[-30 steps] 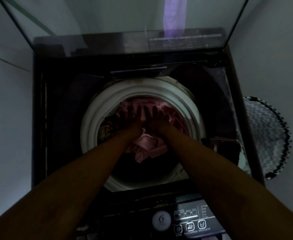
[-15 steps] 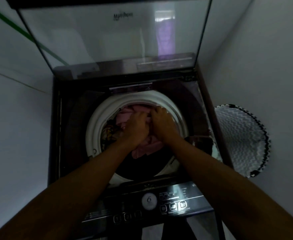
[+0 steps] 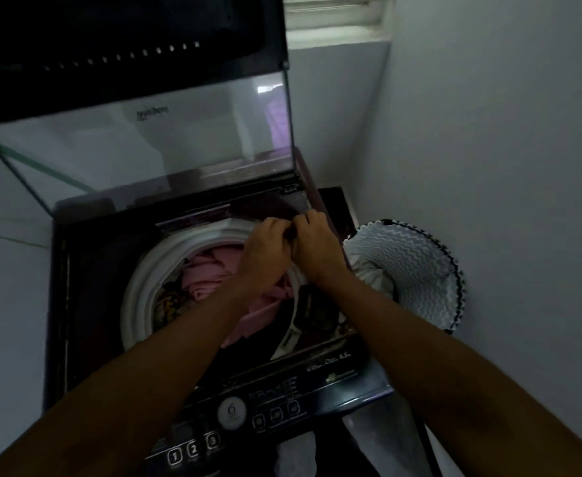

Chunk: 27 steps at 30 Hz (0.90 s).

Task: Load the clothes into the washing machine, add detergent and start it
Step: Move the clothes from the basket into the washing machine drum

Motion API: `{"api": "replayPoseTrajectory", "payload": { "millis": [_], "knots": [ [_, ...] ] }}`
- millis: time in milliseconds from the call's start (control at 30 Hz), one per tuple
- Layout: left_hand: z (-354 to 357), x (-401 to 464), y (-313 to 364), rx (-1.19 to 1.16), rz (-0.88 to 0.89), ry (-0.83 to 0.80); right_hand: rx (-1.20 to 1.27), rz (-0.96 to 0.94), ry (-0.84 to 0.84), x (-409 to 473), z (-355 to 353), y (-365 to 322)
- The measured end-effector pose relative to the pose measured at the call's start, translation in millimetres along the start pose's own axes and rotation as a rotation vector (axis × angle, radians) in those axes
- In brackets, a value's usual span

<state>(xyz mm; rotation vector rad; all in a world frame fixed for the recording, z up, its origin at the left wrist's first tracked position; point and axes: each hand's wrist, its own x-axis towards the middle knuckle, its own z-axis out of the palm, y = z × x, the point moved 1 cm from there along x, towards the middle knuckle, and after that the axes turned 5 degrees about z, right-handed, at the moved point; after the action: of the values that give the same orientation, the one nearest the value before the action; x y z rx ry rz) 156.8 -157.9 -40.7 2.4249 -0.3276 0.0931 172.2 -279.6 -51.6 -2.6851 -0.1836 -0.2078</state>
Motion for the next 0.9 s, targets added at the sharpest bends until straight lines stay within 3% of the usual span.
{"api": "replayPoseTrajectory", "payload": {
  "millis": [133,333,500,633,800,900],
  "knots": [
    [18.3,18.4,33.8,-0.015,0.019,0.021,0.151,-0.055,0.086,-3.1,-18.3,25.2],
    [49.5,39.7,76.4,0.057,0.260,-0.010,0.203,0.138,0.201,-11.4,-39.0,84.6],
    [104.6,61.6,93.4,0.085,0.389,-0.315,0.251,0.451,0.074,-30.3,-22.2,164.8],
    [146.8,77.6,96.4,0.108,0.314,-0.656,0.294,0.689,0.006,-49.4,-12.6,216.2],
    [203.5,104.8,89.5,0.229,0.175,-0.901,0.322,0.833,-0.094,-61.1,13.1,269.9],
    [235.1,118.3,86.8,0.249,0.135,-0.966,0.339,0.913,-0.181,-64.6,36.3,299.1]
  ]
}}
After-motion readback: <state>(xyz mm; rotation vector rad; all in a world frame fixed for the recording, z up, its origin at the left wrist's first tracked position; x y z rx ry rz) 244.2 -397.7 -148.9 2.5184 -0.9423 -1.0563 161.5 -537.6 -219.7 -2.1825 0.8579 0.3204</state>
